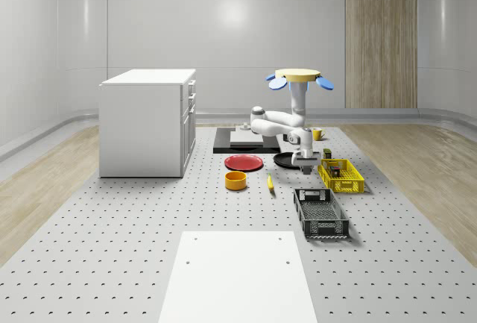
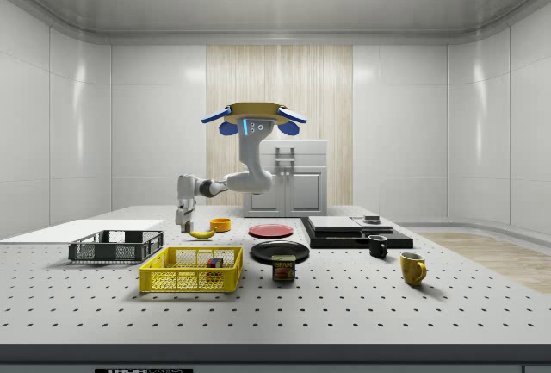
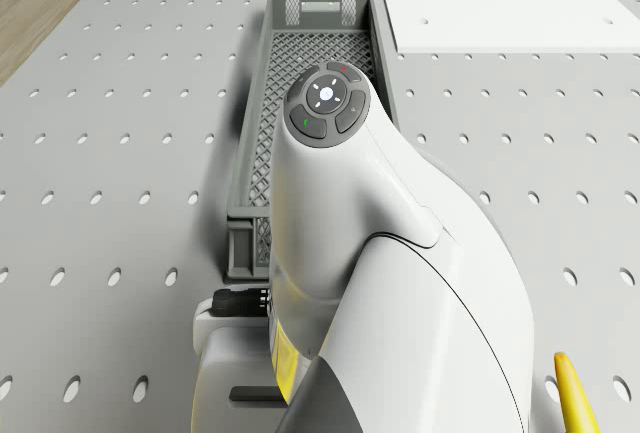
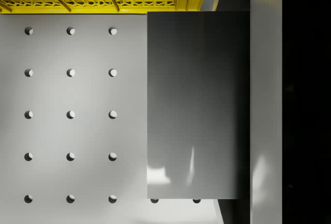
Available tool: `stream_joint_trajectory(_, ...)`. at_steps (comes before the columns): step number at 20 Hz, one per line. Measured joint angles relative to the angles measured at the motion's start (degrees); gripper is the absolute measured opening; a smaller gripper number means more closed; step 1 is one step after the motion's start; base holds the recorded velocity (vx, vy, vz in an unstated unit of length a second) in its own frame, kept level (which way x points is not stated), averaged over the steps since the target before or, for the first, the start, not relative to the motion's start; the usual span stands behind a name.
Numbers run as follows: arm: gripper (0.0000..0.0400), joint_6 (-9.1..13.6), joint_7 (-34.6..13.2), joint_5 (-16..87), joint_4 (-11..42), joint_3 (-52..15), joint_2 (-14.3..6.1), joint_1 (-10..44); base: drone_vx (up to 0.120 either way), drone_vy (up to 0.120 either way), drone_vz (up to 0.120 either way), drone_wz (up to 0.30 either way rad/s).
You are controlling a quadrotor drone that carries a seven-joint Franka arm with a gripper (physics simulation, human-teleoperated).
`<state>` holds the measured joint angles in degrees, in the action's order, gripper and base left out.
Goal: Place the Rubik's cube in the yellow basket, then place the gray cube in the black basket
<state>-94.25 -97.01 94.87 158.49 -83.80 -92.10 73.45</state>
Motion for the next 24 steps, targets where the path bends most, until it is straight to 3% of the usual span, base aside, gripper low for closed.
stream_joint_trajectory(24, 0.025, -0.2, -0.02, -0.09, 0.0, -0.01, -0.22, 0.02, 0.12, 0.01, 0.0, 0.0)
